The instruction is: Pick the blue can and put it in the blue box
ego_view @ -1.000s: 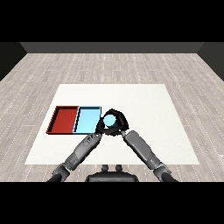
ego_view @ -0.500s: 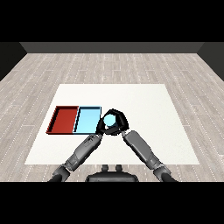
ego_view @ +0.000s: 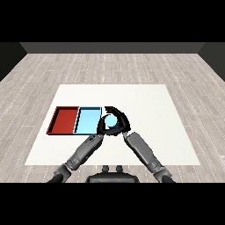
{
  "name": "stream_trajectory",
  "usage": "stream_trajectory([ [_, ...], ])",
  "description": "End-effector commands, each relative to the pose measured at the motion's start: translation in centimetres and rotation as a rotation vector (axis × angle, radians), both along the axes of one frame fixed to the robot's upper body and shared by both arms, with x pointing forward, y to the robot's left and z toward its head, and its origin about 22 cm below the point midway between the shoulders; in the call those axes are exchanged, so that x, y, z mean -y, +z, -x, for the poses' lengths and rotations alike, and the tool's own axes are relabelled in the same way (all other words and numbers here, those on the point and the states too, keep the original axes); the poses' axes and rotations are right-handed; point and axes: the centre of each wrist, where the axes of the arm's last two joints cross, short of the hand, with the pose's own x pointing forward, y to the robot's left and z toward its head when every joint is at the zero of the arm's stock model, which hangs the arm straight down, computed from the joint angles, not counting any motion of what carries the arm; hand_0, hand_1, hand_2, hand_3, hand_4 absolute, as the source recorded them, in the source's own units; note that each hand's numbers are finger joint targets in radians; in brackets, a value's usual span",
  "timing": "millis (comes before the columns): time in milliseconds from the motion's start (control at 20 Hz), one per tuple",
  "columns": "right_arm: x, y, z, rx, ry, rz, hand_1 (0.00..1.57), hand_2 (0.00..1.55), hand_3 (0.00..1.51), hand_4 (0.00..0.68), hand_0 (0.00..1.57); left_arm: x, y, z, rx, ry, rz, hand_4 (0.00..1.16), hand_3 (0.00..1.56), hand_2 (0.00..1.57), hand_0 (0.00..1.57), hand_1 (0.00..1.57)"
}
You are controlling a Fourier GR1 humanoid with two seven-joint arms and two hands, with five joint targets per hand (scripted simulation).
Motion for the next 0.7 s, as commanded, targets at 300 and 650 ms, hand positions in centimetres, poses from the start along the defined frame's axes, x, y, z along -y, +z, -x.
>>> stream_trajectory([
  [300,2.0,0.4,-1.1,0.04,-0.084,-0.022,0.0,0.0,0.0,0.0,0.0,-0.4,0.9,-1.4,0.086,0.038,-0.028,1.15,1.48,1.57,1.57,1.57],
  [650,5.1,1.3,1.0,0.05,-0.027,-0.137,0.0,0.0,0.0,0.0,0.0,-1.6,0.3,-1.2,0.095,0.088,-0.049,1.14,1.48,1.57,1.57,1.57],
])
